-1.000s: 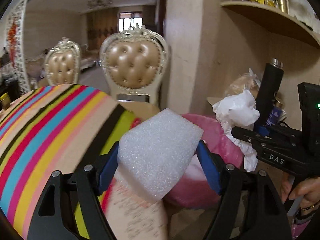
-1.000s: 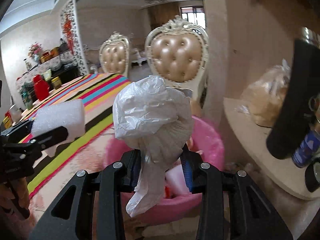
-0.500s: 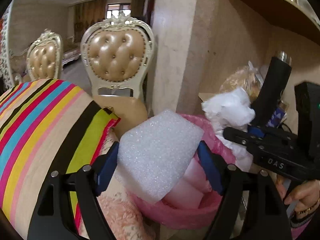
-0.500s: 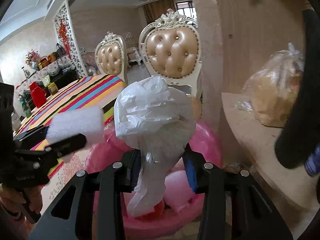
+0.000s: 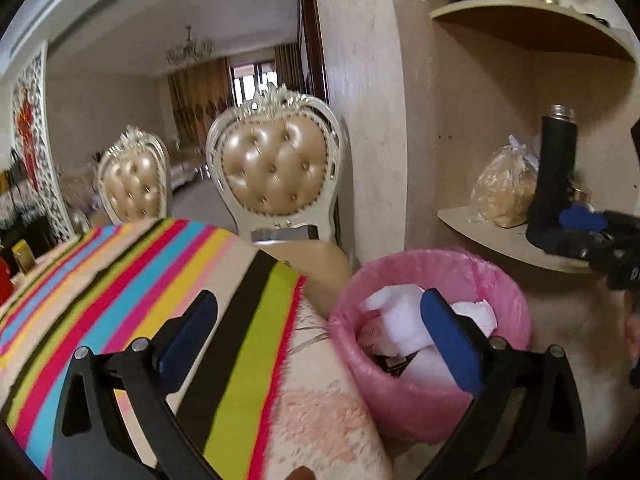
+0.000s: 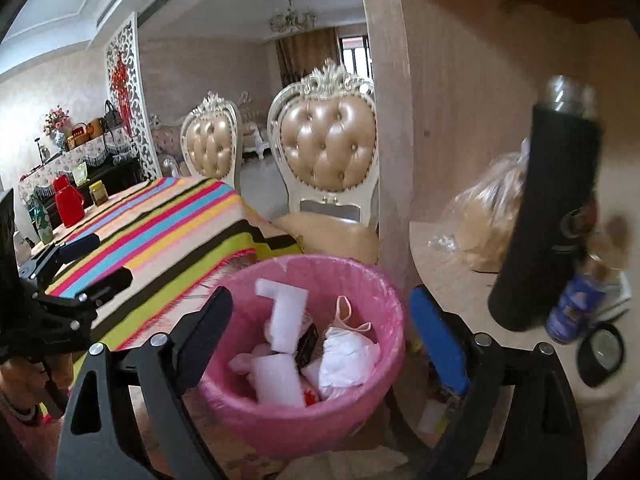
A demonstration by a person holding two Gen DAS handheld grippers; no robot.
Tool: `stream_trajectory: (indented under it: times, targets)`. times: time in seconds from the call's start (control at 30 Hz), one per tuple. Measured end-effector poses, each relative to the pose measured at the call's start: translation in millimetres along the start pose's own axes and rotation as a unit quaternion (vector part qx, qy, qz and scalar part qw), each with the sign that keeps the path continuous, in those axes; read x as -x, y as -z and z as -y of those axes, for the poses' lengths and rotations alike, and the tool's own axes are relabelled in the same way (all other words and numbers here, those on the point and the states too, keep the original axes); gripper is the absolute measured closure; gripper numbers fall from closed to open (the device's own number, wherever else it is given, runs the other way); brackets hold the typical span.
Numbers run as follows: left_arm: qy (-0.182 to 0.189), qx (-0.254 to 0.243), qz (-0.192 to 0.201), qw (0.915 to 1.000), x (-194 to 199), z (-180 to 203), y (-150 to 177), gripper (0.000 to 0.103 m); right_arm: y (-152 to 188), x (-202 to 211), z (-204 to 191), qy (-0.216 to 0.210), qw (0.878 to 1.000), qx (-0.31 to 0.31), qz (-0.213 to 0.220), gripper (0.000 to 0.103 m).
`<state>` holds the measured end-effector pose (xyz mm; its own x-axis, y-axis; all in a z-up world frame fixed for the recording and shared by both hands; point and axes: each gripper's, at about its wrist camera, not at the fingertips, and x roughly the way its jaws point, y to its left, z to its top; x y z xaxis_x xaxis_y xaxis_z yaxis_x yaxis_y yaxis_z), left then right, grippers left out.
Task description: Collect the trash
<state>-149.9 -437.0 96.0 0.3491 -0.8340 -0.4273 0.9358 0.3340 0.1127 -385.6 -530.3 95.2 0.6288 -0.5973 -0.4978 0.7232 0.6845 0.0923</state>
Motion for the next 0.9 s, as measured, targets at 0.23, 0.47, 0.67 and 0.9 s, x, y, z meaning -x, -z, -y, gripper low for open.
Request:
stream_trajectory:
  times: [0.23,0.47,0.67,0.9]
  targets:
    - [0.047,0.007,0.017,0.9987,58,-1,14,0.005,17,51,-39,0.024,1.000,0.020,0.000,0.018]
    - [0.059,0.029,0.012,0.9978,78,-8,24,0.005,26,71,-52,0.048,0.998,0.036,-0.005,0.018]
    - [0.076,0.040,-0.010,0.9963,76,-11,27,0.005,40,79,-52,0.032,0.999,0.004,0.002,0.018]
    - [0.085,0.017,0.003,0.9963,88,0,24,0.005,41,80,-58,0.030,0.999,0.018,0.006,0.018]
